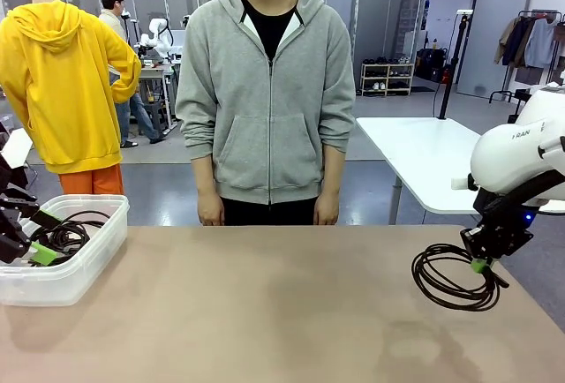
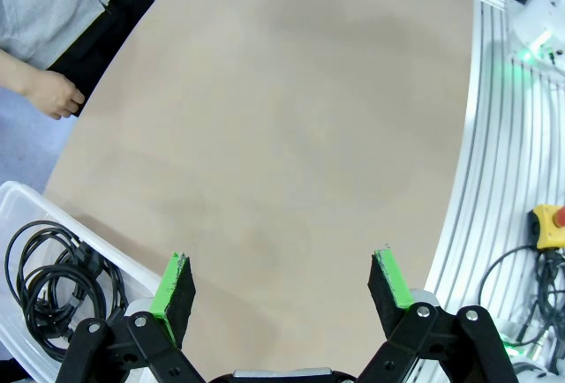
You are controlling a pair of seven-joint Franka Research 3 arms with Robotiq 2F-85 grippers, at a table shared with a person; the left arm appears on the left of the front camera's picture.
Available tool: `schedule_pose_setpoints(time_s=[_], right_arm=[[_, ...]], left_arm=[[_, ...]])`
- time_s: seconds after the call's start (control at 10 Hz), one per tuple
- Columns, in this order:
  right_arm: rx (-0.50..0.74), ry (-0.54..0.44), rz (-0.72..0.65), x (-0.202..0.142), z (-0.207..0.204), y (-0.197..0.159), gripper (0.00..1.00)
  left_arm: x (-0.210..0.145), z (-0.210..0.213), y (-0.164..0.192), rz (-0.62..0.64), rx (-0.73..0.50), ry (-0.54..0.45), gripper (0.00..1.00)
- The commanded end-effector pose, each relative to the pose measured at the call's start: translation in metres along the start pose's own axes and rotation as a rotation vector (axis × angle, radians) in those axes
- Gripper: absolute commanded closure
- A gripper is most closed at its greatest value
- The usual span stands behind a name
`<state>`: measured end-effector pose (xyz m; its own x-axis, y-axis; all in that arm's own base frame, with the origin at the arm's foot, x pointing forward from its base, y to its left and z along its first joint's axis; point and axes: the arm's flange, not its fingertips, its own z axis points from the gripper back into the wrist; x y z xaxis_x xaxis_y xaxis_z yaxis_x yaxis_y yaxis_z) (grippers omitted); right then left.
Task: Organize and store the cables.
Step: Place the USB Extension Cable into the Organizing box.
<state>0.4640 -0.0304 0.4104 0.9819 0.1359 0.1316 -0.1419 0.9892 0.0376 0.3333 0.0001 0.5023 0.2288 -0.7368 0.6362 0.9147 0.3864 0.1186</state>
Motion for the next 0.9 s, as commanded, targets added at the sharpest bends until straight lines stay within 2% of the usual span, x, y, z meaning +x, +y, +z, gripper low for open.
schedule_pose_setpoints(time_s=[0.0,0.1,0.2,0.3,0.4,0.8], right_arm=[[-0.01,-0.016,0.002,0.001,0.0,-0.002,1.0],[-0.01,-0.016,0.002,0.001,0.0,-0.002,1.0],[0.0,0.0,0.0,0.0,0.0,0.0,0.86],[0.006,-0.016,0.095,0.007,0.0,0.028,0.86],[0.038,-0.028,0.106,0.015,0.0,0.06,0.86],[0.0,-0.014,0.143,0.055,0.009,0.195,0.86]], left_arm=[[0.001,0.001,-0.001,0.01,0.0,-0.001,0.0],[0.001,0.001,-0.001,0.01,0.0,-0.001,0.0],[0.001,0.001,-0.001,0.01,0.0,-0.001,0.0],[0.001,0.001,-0.001,0.01,0.0,-0.001,0.0],[0.001,0.001,-0.001,0.01,0.0,-0.001,0.0],[0.001,0.001,-0.001,0.01,0.0,-0.001,0.0]])
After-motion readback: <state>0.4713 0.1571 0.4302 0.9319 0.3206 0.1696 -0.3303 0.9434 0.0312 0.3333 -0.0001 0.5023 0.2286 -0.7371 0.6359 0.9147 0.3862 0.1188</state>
